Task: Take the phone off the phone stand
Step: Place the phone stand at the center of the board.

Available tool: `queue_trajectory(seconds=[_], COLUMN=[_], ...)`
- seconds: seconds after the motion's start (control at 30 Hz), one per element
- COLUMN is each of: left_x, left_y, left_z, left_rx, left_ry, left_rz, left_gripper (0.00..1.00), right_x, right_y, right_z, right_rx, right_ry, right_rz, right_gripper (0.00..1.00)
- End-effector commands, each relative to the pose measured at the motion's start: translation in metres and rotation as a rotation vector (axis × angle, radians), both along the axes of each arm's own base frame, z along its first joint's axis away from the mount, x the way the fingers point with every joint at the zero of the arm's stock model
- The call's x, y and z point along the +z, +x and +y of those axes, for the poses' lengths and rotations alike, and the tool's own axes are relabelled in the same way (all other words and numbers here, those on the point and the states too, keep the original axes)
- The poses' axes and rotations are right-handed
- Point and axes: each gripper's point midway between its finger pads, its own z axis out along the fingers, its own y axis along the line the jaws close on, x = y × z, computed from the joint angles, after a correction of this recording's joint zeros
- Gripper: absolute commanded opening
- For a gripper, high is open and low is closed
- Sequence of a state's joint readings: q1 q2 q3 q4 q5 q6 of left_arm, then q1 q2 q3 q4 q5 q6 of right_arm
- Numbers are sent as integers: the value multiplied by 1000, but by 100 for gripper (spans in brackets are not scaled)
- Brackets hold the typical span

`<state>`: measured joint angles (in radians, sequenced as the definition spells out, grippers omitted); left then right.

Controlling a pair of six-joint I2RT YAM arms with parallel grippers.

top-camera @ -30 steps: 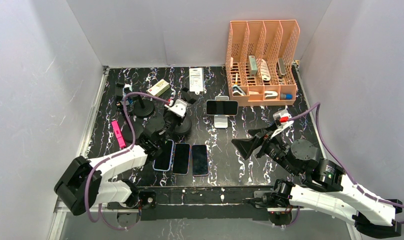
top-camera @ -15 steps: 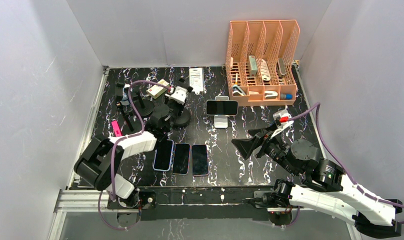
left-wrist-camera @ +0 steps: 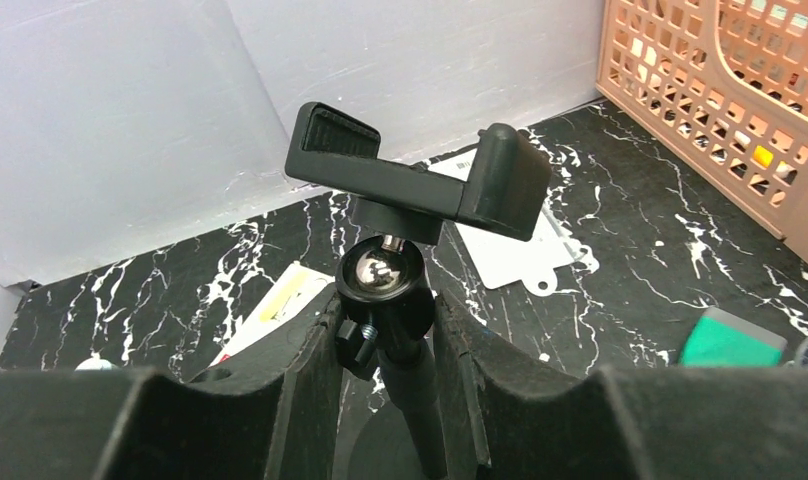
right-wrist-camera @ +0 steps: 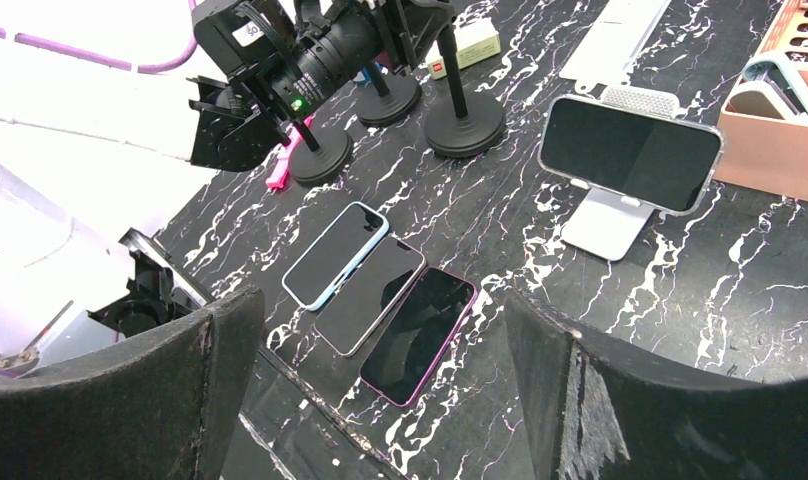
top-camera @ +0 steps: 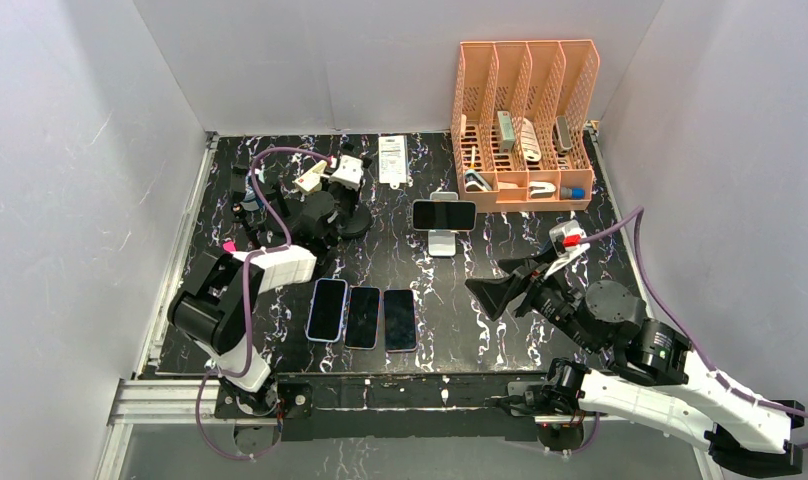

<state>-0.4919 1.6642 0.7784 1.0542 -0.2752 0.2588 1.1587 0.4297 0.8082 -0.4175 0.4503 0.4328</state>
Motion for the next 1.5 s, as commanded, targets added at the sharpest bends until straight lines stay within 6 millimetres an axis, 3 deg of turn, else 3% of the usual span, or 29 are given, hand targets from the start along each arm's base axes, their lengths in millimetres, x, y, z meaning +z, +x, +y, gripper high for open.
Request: queue_trajectory(seconds=[0.0,0.23,0.4,0.53,0.93,1.07,1.27,1.47], left_x=[66,52,48,41,49,56,83,88], left_y=[10,10,1,-9,-46,-68,-114,-148], left_z=[13,15,15,18,28,35,46,49], left_rx=[57,57,34,26,10,40,46,13], left_ry=[-104,-106,-134,-134,-140,-183,-269,-359], left_rz=[-183,-156,-141,-122,-120,-110,-100,69], left_gripper=[0,0,21,33,68,74,79,79], right_x=[8,4,6,6,11,12,24,33], right_y=[1,-1,-1,-1,-1,0,3,13], right_z=[-7,-6,-6,-4,1,2,5,29], right_rx=[-22,-12,-14,-6,15,14,15,37], right_ry=[27,23,30,28,8,-1,-17,-47], right_rz=[-22,-7,-9,-9,-16,-23,-62,-102], right_gripper=[96,96,96,96,96,96,97,97])
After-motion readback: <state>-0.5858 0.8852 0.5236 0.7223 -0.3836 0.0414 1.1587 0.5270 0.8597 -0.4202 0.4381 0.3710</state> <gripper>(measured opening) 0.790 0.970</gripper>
